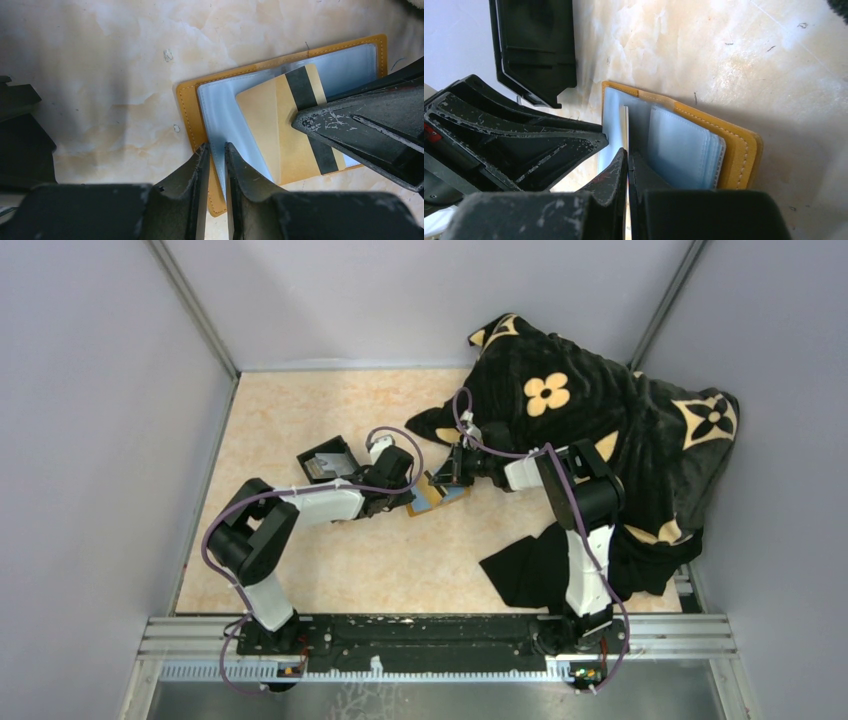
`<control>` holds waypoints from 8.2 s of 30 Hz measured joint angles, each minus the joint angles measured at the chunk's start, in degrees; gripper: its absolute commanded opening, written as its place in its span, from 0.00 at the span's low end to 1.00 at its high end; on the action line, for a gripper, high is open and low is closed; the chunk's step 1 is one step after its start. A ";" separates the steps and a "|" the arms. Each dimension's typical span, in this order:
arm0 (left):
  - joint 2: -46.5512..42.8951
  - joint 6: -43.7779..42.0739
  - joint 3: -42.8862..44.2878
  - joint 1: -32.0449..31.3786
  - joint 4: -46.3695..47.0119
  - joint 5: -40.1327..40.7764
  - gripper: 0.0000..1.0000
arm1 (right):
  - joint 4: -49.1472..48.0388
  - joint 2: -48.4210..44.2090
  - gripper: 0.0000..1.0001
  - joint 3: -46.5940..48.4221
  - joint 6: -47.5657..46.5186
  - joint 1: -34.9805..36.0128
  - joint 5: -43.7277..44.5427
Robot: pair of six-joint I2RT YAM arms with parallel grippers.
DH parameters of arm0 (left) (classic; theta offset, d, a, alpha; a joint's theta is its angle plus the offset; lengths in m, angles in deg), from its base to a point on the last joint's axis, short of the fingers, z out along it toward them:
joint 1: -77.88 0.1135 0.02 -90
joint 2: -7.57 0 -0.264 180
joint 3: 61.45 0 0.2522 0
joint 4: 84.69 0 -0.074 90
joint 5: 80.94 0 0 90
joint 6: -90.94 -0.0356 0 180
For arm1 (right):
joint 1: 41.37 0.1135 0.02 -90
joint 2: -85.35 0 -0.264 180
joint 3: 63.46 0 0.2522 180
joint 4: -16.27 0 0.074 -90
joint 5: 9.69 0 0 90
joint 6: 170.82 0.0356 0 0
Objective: Put the credit cards into the card holder
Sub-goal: Insert the credit card into the card holder, then pick up the credit card from the storage box.
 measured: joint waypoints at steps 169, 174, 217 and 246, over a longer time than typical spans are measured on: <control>-9.14 1.84 -10.54 1.18 3.04 3.91 0.45 | 31.36 -6.78 0.52 11.21 -9.90 17.35 33.24; -10.47 1.90 -10.93 1.14 0.57 5.03 0.48 | 31.45 -7.15 0.55 11.21 -9.97 17.57 33.64; -53.94 1.66 -8.15 -1.81 -23.47 9.01 0.48 | 46.31 -0.50 0.56 44.85 -25.11 30.01 43.43; -66.34 -4.50 -4.02 -2.10 -23.54 1.86 0.49 | 58.49 25.16 0.53 72.78 -30.18 36.76 58.25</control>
